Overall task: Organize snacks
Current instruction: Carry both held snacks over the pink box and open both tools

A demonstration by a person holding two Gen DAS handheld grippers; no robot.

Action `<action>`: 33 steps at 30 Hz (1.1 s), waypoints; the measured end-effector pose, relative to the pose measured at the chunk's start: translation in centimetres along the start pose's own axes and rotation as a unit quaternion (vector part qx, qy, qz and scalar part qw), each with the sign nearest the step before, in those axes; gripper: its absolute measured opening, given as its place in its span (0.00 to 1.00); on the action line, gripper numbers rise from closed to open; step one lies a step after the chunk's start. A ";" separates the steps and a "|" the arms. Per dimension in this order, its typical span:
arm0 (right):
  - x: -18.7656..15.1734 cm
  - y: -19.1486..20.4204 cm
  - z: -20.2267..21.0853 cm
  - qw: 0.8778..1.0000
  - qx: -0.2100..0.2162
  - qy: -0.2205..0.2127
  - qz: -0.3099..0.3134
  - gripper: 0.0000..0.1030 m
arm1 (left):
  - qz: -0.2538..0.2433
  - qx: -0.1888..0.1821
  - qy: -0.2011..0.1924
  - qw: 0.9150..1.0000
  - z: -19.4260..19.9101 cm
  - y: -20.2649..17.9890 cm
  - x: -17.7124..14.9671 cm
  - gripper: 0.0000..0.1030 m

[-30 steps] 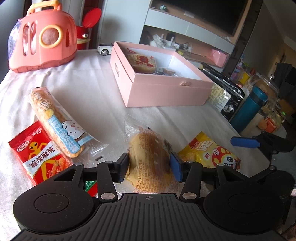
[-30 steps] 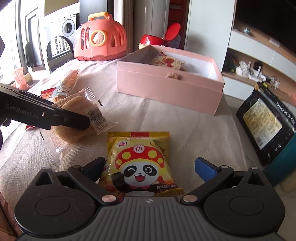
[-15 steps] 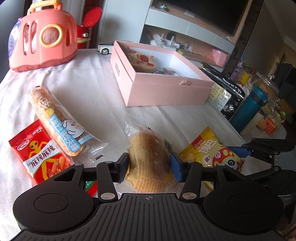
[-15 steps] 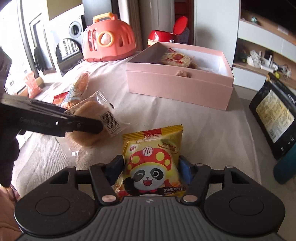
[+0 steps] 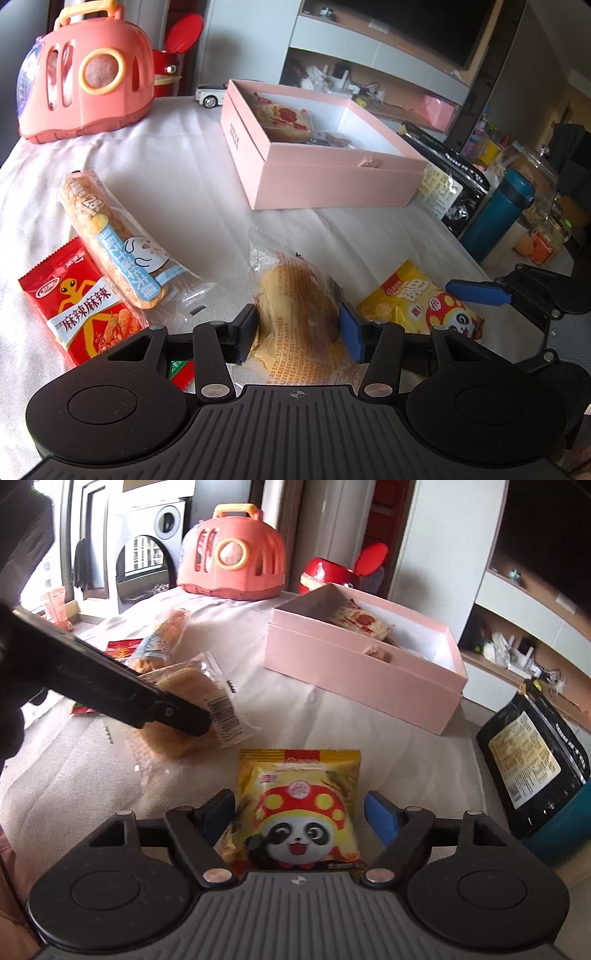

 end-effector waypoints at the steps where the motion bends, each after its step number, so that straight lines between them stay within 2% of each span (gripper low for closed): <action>1: 0.0 0.0 0.0 1.000 0.003 0.001 -0.001 0.75 | 0.000 0.000 0.000 1.000 0.0 0.0 0.0 0.53; 2: -0.1 0.0 -0.1 1.000 0.006 0.004 -0.004 0.74 | 0.000 0.000 0.000 1.000 0.0 0.0 0.0 0.52; 3: -0.1 -0.1 -0.2 1.000 0.007 0.006 -0.007 0.68 | 0.000 0.000 0.000 1.000 0.0 0.0 0.0 0.52; 6: 0.0 -0.6 -0.1 1.000 0.011 0.007 -0.023 0.63 | 0.001 -0.001 -0.004 1.000 0.1 -0.1 0.1 0.52; 10: 0.6 -2.1 0.4 0.998 0.016 0.002 -0.060 0.59 | 0.026 -0.043 -0.032 0.998 1.5 -0.4 1.4 0.50; 12: 2.1 -3.6 1.1 0.996 0.016 -0.016 -0.082 0.58 | 0.035 -0.070 -0.061 0.995 2.8 -0.6 3.9 0.50; 14: 5.1 -5.8 2.5 0.994 0.013 -0.057 -0.094 0.57 | 0.027 -0.086 -0.103 0.991 4.2 -1.1 8.2 0.50; 17: 11.8 -9.9 4.4 0.985 -0.036 -0.134 -0.103 0.58 | 0.011 -0.099 -0.184 0.978 5.2 -2.2 15.7 0.50; 18: 13.9 -11.4 4.5 0.981 -0.049 -0.150 -0.112 0.58 | 0.006 -0.101 -0.197 0.975 4.7 -2.4 17.4 0.50; 20: 17.4 -14.0 3.5 0.975 -0.061 -0.168 -0.129 0.58 | 0.003 -0.102 -0.187 0.977 1.8 -2.6 20.0 0.50; 22: 19.6 -16.4 1.1 0.973 -0.068 -0.163 -0.148 0.58 | 0.042 -0.095 -0.138 0.985 -2.9 -1.6 20.9 0.50; 25: 20.5 -18.6 -3.7 0.974 -0.071 -0.129 -0.172 0.58 | 0.096 -0.100 -0.061 0.989 -9.6 0.0 19.5 0.50; 28: 19.2 -18.6 -8.7 0.979 -0.077 -0.097 -0.164 0.59 | 0.111 -0.081 -0.008 0.990 -14.3 1.3 16.7 0.48; 29: 18.5 -18.4 -10.4 0.981 -0.071 -0.084 -0.159 0.60 | 0.122 -0.073 -0.010 0.990 -14.7 2.1 16.0 0.48; 31: 16.9 -17.7 -13.4 0.984 -0.057 -0.041 -0.162 0.61 | 0.145 -0.083 -0.033 0.985 -13.7 3.6 15.7 0.48; 33: 15.5 -17.1 -14.7 0.985 -0.051 -0.016 -0.166 0.61 | 0.136 -0.079 -0.061 0.986 -11.6 4.9 16.1 0.48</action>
Point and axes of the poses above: each gripper's, at about its wrist camera, not at the fingertips, and z roughly against the way its jaws point, y to its left, x to its top, the point moved 4 cm from there along -z, roughly the way its jaws point, and after that the axes turned 13 degrees about -y, right-handed, at the moved point
